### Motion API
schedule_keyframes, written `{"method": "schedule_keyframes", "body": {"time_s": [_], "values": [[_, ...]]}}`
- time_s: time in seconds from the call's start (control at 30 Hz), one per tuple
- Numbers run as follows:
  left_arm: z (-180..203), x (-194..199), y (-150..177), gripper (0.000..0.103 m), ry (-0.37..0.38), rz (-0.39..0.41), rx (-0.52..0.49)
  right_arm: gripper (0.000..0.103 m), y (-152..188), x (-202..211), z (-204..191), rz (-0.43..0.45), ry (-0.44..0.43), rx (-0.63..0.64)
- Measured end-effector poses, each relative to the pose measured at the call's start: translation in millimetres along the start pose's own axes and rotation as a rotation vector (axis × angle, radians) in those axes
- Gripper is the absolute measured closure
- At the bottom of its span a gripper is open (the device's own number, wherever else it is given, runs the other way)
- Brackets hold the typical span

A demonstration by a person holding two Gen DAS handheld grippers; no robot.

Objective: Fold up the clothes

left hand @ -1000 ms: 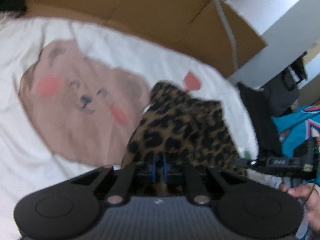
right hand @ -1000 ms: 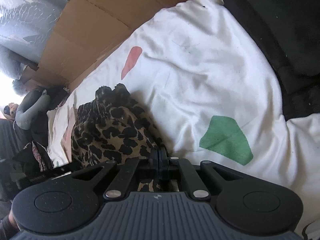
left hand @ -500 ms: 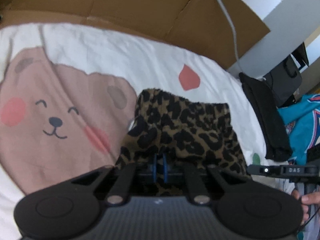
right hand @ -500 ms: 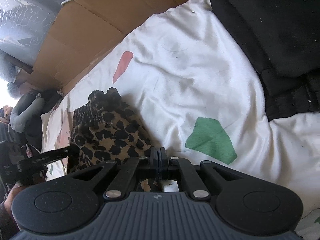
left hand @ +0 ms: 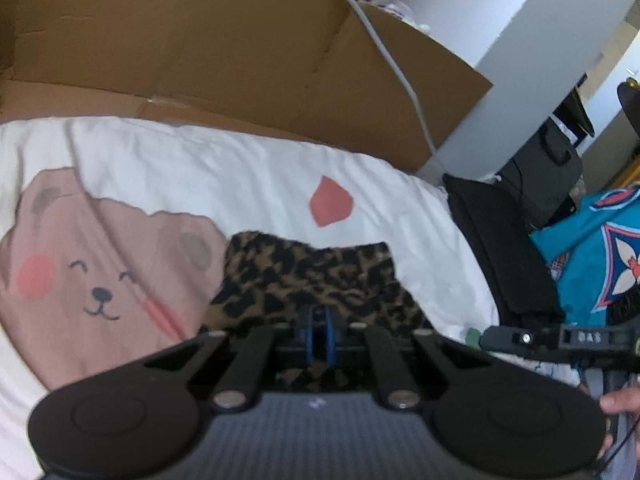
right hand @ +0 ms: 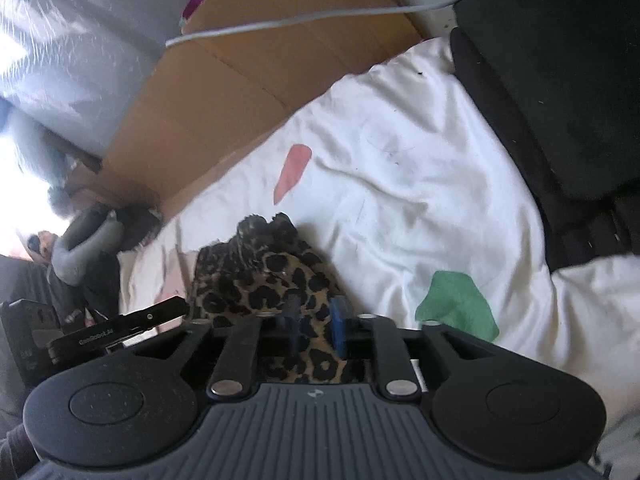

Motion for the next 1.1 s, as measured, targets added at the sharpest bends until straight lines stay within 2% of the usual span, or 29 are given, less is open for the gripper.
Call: {"method": "schedule_keyframes", "body": {"time_s": [0.27,0.4,0.47,0.6,0.83,1.1], "values": [[12.4,-50.4,0.3,0.098,-0.053,-0.159,-0.005,0.071,19.6,23.7,11.5,0.025,-0.005,-0.096],[15.4,-62.8,11.6,0.101,-0.087,-0.246,-0.039,0.070,28.8,39.1,21.1,0.042,0.009,-0.134],[19.5,-62.7,9.0,0.101,-0.108,-0.264,-0.052,0.070,33.2,43.7,24.5,0.051,0.008,-0.149],[34.4,-52.7,-2.2,0.103,-0.113,-0.261,-0.097,0.070,44.1,43.8,24.7,0.040,0.015,-0.132],[52.3,-30.3,-14.6,0.101,-0.086,-0.222,-0.111,0.066,60.3,47.3,25.4,0.014,0.025,-0.057],[54.9,-33.5,5.6,0.101,-0.088,-0.259,-0.145,0.066,78.6,42.0,33.0,-0.046,0.019,-0.016]]}}
Point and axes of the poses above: each gripper's, at about its wrist camera, not at the fingertips, and x roughly against the way its jaws point, z to its right, y to its underside, the point moved 5 cm from there along -x, roughly the way its jaws point, and after that the axes turned 3 degrees about y, right-handed, at the moved point
